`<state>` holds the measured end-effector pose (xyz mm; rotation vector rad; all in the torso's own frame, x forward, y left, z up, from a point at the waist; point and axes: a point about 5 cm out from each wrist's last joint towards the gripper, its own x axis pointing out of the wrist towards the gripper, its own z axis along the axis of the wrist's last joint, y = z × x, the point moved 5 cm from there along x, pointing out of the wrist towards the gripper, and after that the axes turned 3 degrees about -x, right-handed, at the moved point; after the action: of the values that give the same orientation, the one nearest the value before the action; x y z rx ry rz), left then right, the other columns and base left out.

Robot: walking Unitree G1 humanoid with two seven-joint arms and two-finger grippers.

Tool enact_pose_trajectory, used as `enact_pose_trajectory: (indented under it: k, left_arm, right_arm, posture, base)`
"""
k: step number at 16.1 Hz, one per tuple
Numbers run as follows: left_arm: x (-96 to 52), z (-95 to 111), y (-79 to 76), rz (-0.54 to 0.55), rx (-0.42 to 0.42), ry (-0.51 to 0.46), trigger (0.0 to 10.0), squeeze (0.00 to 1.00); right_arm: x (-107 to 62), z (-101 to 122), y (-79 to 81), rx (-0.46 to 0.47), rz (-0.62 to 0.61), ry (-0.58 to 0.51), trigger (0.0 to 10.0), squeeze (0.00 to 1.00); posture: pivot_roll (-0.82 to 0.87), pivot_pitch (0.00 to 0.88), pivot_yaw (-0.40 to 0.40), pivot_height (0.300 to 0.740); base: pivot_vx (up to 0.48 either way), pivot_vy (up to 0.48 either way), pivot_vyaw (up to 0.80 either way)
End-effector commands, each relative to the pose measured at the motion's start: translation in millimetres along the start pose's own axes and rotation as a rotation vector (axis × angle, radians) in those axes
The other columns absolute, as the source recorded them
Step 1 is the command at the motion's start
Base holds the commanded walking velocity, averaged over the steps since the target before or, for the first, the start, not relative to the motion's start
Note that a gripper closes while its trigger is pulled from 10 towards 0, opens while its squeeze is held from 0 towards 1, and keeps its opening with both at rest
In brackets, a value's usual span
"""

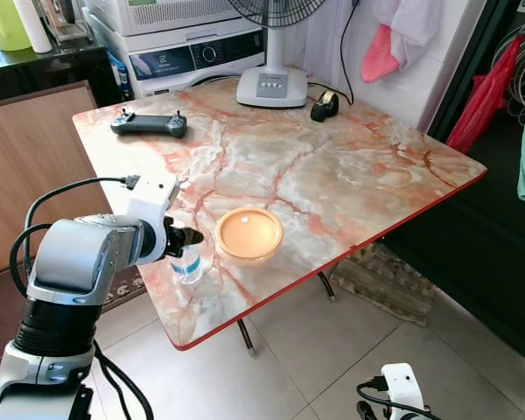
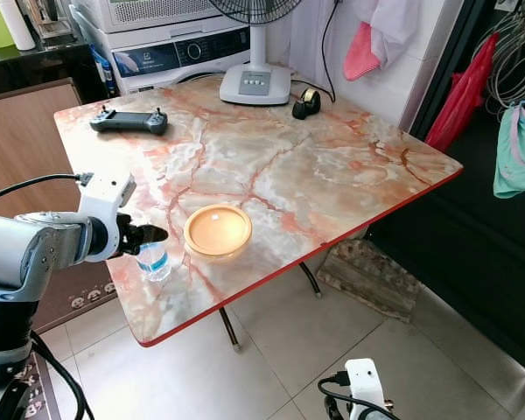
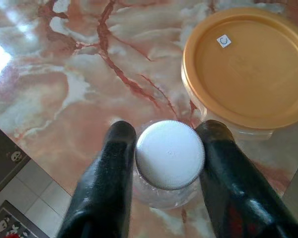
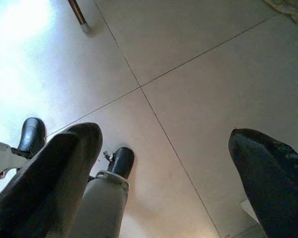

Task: Restocking fridge

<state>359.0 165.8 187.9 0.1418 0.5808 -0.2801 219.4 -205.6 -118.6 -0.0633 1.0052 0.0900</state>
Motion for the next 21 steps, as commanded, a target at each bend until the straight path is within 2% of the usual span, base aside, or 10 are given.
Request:
enact_pose_trajectory:
  k: [1,8,12,13,15,16,18,19,20,21]
  left_arm:
    - [0.8,-2,-4.0,-0.008,0.010,0.001,0.0,0.00]
    - [0.8,-1,7.2,0.037,-0.009,-0.014,0.0,0.00]
    - [-12.6,21,57.1,0.289,-0.037,-0.114,0.0,0.00]
    - [-21.1,24,81.3,0.395,-0.092,-0.150,10.0,0.00]
    - [-31.2,18,106.5,0.518,-0.094,-0.155,10.0,0.00]
    - [-33.6,11,123.0,0.593,-0.035,-0.163,10.0,0.00]
    - [-25.8,-25,150.5,0.698,0.085,-0.142,10.0,0.00]
    - [-19.9,-58,163.9,0.747,0.093,-0.088,10.0,0.00]
    - [-15.2,-81,167.0,0.745,0.026,-0.083,10.0,0.00]
    - [-9.7,-104,167.6,0.739,-0.099,-0.113,10.0,0.00]
  right_arm:
    - [-0.3,-1,-1.2,-0.001,-0.002,0.008,10.0,0.00]
    - [-0.3,-1,-1.4,-0.003,-0.001,0.009,10.0,0.00]
    - [-0.4,-1,-1.6,-0.005,-0.001,0.009,10.0,0.00]
    - [-0.4,-1,-1.9,-0.005,-0.002,0.010,10.0,0.00]
    - [-0.5,-2,-2.1,-0.005,-0.001,0.010,10.0,0.00]
    - [-0.5,-2,-2.1,-0.004,-0.001,0.010,10.0,0.00]
    - [-0.4,-1,-1.7,-0.007,-0.001,0.010,10.0,0.00]
    - [-0.3,-1,-1.6,-0.005,-0.001,0.009,10.0,0.00]
    - [-0.3,-1,-1.6,-0.003,-0.001,0.008,10.0,0.00]
    - [-0.4,-1,-1.8,-0.003,-0.002,0.007,10.0,0.00]
  posture:
    - [0.14,0.000,-0.051,0.740]
    - [0.14,0.000,-0.052,0.740]
    - [0.15,0.000,-0.051,0.740]
    - [0.15,0.000,-0.050,0.740]
    - [0.15,0.000,-0.050,0.740]
    - [0.15,0.000,-0.048,0.740]
    - [0.15,0.000,-0.045,0.740]
    - [0.15,0.000,-0.045,0.740]
    - [0.15,0.000,-0.045,0.740]
    - [0.14,0.000,-0.042,0.740]
  base:
    - [0.000,0.000,0.00]
    - [0.000,0.000,0.00]
    - [0.000,0.000,0.00]
    - [0.000,0.000,0.00]
    - [0.000,0.000,0.00]
    - [0.000,0.000,0.00]
    - [0.000,0.000,0.00]
    - [0.000,0.000,0.00]
    - [0.000,0.000,0.00]
    - [0.000,0.000,0.00]
